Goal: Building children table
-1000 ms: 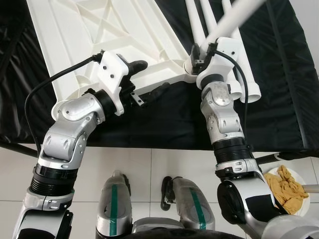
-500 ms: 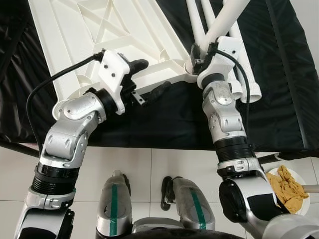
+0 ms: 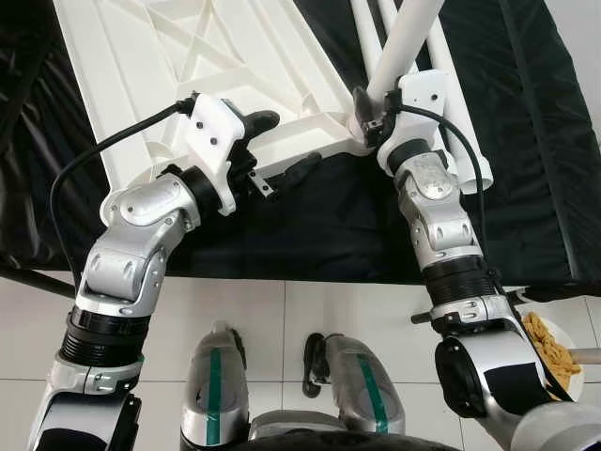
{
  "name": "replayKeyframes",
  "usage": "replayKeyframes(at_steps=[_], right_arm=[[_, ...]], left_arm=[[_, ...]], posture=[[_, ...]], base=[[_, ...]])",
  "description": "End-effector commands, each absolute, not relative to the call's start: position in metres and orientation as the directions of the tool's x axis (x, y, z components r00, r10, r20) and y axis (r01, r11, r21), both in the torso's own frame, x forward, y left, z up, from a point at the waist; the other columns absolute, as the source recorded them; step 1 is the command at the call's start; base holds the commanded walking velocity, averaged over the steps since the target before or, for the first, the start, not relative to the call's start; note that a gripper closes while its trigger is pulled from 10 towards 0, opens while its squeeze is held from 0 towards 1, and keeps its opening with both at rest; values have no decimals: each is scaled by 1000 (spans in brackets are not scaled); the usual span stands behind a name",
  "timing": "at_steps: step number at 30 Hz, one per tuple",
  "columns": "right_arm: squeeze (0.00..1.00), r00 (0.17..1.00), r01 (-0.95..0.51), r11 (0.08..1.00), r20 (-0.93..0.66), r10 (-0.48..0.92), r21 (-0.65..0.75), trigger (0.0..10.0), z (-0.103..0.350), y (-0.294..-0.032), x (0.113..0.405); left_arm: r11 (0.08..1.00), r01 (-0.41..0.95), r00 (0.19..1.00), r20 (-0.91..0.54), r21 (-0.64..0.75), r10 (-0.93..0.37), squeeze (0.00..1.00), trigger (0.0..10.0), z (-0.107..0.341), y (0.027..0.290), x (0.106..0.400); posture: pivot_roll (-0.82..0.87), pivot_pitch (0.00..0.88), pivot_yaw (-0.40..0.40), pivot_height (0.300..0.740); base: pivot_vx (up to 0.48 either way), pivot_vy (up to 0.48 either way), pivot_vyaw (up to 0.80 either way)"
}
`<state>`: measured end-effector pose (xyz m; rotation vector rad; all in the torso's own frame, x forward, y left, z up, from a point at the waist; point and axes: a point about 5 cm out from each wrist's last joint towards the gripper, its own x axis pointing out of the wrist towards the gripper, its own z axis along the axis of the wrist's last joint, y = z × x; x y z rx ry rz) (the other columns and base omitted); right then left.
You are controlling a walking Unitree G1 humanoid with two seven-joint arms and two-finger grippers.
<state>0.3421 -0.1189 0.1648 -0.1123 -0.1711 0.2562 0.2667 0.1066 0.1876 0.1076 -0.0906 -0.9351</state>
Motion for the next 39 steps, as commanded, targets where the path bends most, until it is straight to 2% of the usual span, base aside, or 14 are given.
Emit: replayKeyframes(at_steps=[1,6,10,24,26,29,30,39], right_arm=[[0,952,-279,951,91,292,-130,10000,151,-118,339],[0,939,-325,936,72,337,-138,10000,148,-115,337],[0,928,-367,927,36,371,-76,10000,146,-114,337],[0,931,-365,928,3,366,-78,10000,141,-123,340],[0,935,-356,935,-12,356,2,10000,137,-123,340],[0,936,-350,936,-16,351,32,10000,137,-124,341],[0,944,-323,941,-29,328,102,10000,135,-126,342],[0,951,-297,943,-40,306,152,10000,135,-128,345]], left_arm=[[623,770,625,35,139,-780,0,10000,188,108,269],[621,771,623,33,141,-782,0,10000,188,108,269],[619,772,621,32,143,-783,0,10000,188,109,269],[621,770,624,30,146,-781,0,10000,189,110,268],[623,768,626,29,145,-779,0,10000,189,111,268],[624,768,627,29,145,-778,0,10000,189,111,268],[626,766,629,29,145,-777,0,10000,190,111,267],[629,764,632,28,143,-774,0,10000,190,112,266]], posture=[[66,42,-54,740],[67,41,-53,740],[67,43,-50,740],[73,60,-47,740],[75,63,-47,740],[75,63,-47,740],[79,70,-47,740],[81,78,-46,740]], base=[[0,0,0],[0,0,0],[0,0,0],[0,0,0],[0,0,0],[0,0,0],[0,0,0],[0,0,0]])
